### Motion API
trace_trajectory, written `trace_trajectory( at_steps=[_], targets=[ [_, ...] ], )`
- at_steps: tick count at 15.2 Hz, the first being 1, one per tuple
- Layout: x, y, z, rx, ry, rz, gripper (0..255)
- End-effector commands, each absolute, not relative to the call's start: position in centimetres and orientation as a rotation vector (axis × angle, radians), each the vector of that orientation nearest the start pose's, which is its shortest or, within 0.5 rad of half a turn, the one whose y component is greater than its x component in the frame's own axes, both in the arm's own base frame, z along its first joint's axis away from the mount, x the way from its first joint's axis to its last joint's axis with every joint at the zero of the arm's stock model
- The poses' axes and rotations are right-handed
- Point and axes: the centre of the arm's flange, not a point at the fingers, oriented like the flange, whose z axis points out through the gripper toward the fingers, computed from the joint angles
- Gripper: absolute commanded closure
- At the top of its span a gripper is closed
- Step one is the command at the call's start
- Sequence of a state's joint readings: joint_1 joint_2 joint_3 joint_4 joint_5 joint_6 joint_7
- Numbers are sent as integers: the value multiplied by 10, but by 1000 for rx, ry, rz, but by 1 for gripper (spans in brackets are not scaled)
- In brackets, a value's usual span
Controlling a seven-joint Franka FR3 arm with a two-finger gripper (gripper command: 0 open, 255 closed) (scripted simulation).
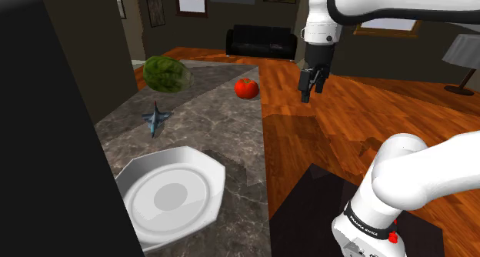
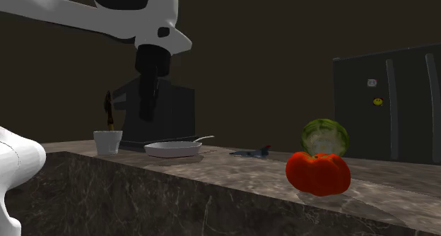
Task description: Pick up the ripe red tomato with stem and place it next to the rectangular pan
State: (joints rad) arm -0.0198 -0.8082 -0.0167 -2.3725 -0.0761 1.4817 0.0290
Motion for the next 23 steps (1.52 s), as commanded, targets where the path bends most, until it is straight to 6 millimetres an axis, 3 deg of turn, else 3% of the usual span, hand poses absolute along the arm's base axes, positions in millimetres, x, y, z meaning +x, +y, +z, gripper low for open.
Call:
trace_trajectory(
  at_steps=[1, 13, 23],
  targets=[
    [290, -21, 582, -3201, 102, 132, 0],
    [382, -2, 501, -3527, -155, -382, 0],
    [472, 7, 450, -3697, -420, -910, 0]
  ],
)
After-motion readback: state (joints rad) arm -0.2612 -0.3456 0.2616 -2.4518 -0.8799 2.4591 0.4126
